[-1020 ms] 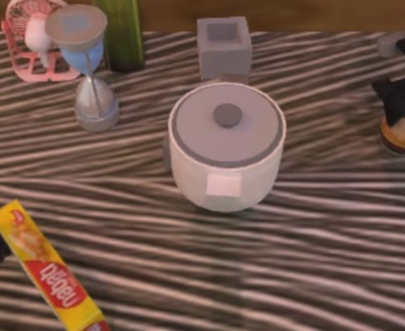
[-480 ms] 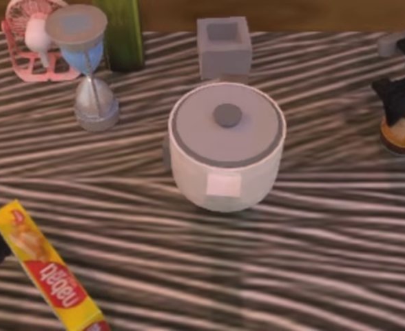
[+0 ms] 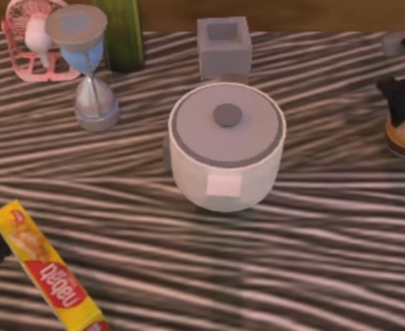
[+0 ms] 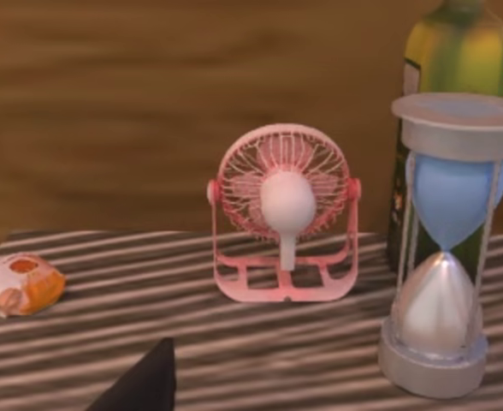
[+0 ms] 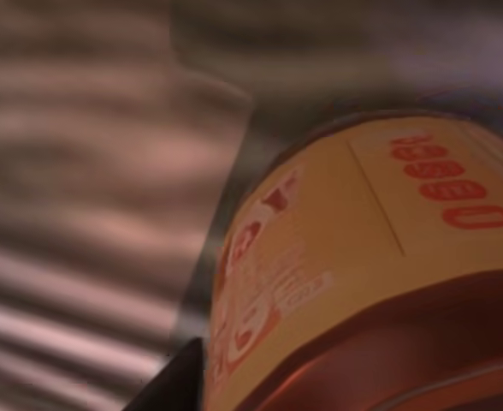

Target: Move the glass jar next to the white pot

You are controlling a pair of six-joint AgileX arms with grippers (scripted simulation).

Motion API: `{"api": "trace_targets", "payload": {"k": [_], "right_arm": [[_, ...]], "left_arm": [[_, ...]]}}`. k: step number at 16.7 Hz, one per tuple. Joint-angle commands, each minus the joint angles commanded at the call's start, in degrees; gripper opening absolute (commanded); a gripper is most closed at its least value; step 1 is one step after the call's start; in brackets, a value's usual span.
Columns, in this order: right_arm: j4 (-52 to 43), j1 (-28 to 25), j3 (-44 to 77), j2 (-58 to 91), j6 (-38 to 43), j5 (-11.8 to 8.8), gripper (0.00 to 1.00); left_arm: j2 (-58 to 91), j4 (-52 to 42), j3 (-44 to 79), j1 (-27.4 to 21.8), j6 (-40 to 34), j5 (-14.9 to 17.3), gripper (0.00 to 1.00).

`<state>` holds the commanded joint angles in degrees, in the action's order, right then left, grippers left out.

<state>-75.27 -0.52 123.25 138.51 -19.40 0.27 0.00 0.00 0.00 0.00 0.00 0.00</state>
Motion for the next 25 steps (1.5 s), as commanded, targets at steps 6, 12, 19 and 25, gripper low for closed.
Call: {"api": "trace_targets", "payload": {"k": [6,12,19,25], "right_arm": [[-2.7,-0.7,-14.7,-19.0,0.0,-0.2,0.0],[-3.9,-0.9,-19.4,-23.8,0.0,-0.2,0.0],[-3.1,-4.4,-16.7,-19.8,9.1,-0.2,0.0],[-0.6,-12.1,-12.3,-13.4,28.8,-0.1,0.0]], "left_arm": [[0.0,0.0,0.0,0.0,0.0,0.0,1.0],[0.0,0.0,0.0,0.0,0.0,0.0,1.0],[0.0,0.0,0.0,0.0,0.0,0.0,1.0],[0.0,0.0,0.0,0.0,0.0,0.0,1.0]]}}
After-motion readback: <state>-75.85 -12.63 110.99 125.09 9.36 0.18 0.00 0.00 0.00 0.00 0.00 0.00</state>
